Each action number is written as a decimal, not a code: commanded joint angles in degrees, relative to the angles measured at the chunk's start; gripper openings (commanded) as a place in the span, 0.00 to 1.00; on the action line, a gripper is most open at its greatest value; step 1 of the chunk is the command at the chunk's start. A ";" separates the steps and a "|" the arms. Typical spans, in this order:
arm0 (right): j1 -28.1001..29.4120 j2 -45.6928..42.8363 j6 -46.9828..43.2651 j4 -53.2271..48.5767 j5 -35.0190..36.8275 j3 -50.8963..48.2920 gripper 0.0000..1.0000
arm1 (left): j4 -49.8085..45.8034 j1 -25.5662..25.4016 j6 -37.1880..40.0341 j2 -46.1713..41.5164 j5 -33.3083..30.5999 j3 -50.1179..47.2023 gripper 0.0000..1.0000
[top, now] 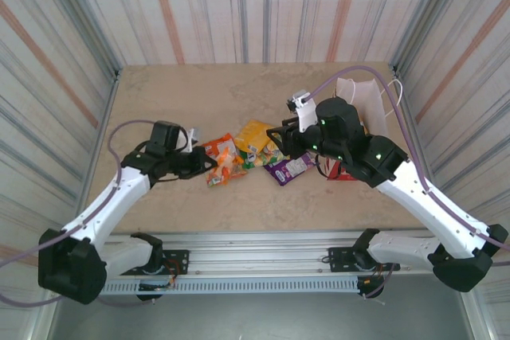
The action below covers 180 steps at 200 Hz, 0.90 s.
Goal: Place the snacks into the paper bag
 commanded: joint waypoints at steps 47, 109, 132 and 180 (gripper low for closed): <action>-4.10 -1.07 5.13 6.29 -11.09 -1.82 0.59 | 10.87 -0.26 3.10 -2.40 7.09 10.40 0.00; -9.47 0.07 10.25 14.65 -22.15 -3.74 0.63 | 26.03 -0.30 -1.32 -3.02 12.98 10.00 0.00; -10.78 0.58 13.05 18.96 -25.58 -5.00 0.64 | 30.25 -0.37 -2.58 -3.00 15.37 9.11 0.00; -12.45 1.78 14.44 23.68 -27.64 -7.62 0.65 | 39.67 -2.24 -5.65 -1.20 18.49 8.47 0.00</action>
